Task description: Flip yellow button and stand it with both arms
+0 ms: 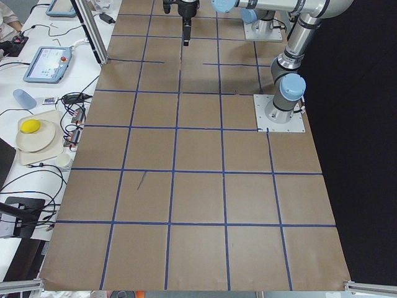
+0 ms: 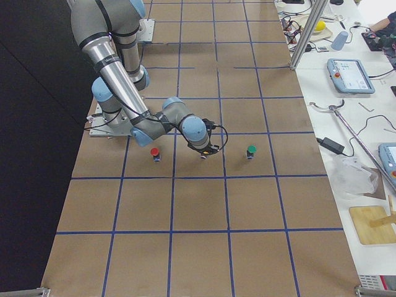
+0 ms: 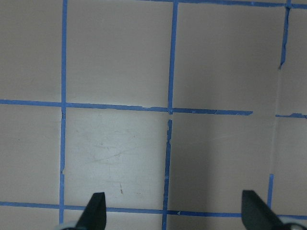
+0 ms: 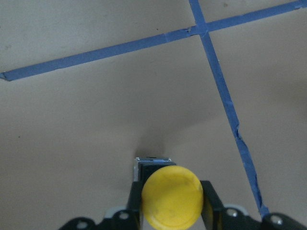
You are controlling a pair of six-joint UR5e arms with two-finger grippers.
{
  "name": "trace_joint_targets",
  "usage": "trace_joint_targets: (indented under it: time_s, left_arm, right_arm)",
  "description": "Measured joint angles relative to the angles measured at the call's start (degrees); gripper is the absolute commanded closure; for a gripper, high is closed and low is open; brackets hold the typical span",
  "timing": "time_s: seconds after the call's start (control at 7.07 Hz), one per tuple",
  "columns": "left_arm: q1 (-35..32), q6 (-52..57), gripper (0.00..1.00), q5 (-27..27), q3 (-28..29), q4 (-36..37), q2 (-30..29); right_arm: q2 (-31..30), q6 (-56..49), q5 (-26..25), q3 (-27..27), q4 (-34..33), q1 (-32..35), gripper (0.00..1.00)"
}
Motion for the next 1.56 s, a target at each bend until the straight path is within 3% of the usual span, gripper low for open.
trace_joint_targets:
  time_s: [0.42,0.71,1.13,1.56]
  left_arm:
    - [-0.22,0.03,0.0,-0.03,-1.1,-0.37,0.71]
    - [-0.24,0.0,0.0,0.03,-3.34,0.11,1.8]
    - [-0.22,-0.01,0.0,0.08,-4.0,0.32,1.96]
    - [-0.22,-0.03,0.0,0.08,-3.46,0.33,1.43]
  right_arm:
    - [-1.66,3.58,-0.26,-0.54,1.48,0.33,0.01]
    - [-5.69,17.02,-3.28,-2.92,7.6,1.33,0.0]
    - [-12.38,45.84,-10.99,-10.37,22.8,10.41,0.0]
    - [-20.6,91.14,-14.39,-15.64,37.61,26.75,0.0]
